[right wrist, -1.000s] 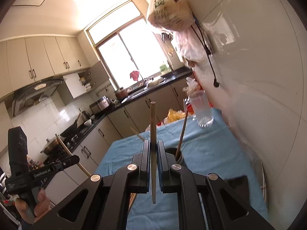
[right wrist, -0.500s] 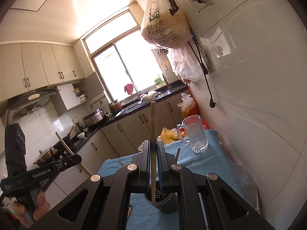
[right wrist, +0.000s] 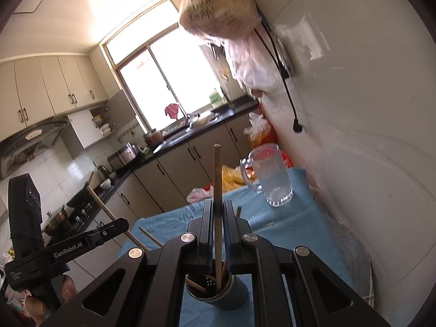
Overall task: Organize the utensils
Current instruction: 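Lift the chopstick upright with the left gripper and lower it into the grey cup, then open the left gripper to drop the chopstick into the cup, then move the left gripper back over the remaining chopsticks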
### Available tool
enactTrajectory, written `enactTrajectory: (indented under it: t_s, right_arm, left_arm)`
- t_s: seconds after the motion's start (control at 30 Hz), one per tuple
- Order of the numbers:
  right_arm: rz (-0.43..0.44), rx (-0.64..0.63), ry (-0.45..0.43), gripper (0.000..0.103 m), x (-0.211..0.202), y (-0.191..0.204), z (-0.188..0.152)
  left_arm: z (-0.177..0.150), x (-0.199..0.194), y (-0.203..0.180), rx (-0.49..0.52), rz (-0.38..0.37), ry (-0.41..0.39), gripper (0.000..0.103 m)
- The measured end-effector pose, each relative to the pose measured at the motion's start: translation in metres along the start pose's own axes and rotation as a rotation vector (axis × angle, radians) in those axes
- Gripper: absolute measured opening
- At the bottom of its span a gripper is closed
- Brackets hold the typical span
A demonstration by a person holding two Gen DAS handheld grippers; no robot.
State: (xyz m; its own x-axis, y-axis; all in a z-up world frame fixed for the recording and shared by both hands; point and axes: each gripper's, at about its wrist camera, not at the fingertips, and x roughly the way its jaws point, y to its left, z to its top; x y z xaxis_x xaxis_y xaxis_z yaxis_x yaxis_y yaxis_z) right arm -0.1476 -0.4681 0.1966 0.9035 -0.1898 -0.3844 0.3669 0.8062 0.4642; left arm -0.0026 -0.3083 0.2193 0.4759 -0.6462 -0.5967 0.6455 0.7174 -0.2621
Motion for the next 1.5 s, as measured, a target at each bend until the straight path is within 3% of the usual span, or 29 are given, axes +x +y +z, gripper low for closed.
enactTrajectory:
  t_s: [0.47, 0.53, 0.6, 0.77, 0.9, 1.17, 1.5]
  right_arm:
    - [-0.012, 0.040, 0.141, 0.009, 0.046, -0.014, -0.031]
    - [-0.008, 0.045, 0.146, 0.010, 0.045, -0.015, -0.030]
    - [-0.018, 0.046, 0.135, 0.014, 0.040, -0.014, -0.028]
    - [-0.020, 0.039, 0.088, 0.028, 0.016, -0.008, -0.025]
    - [-0.010, 0.039, 0.072, 0.035, -0.005, -0.002, -0.030]
    - [-0.034, -0.025, 0.116, 0.046, -0.023, 0.022, -0.070]
    - [-0.056, -0.078, 0.218, 0.046, -0.022, 0.043, -0.126]
  left_arm:
    - [-0.021, 0.028, 0.021, -0.005, 0.018, 0.064, 0.007]
    - [-0.021, 0.025, 0.022, -0.010, 0.016, 0.063, 0.012]
    - [-0.020, 0.020, 0.023, -0.013, 0.014, 0.051, 0.028]
    - [-0.019, -0.003, 0.023, -0.010, 0.010, 0.008, 0.031]
    - [-0.025, -0.025, 0.025, -0.014, 0.017, -0.024, 0.040]
    - [-0.063, -0.066, 0.041, -0.018, 0.057, -0.034, 0.046]
    - [-0.130, -0.090, 0.086, -0.071, 0.121, 0.028, 0.046]
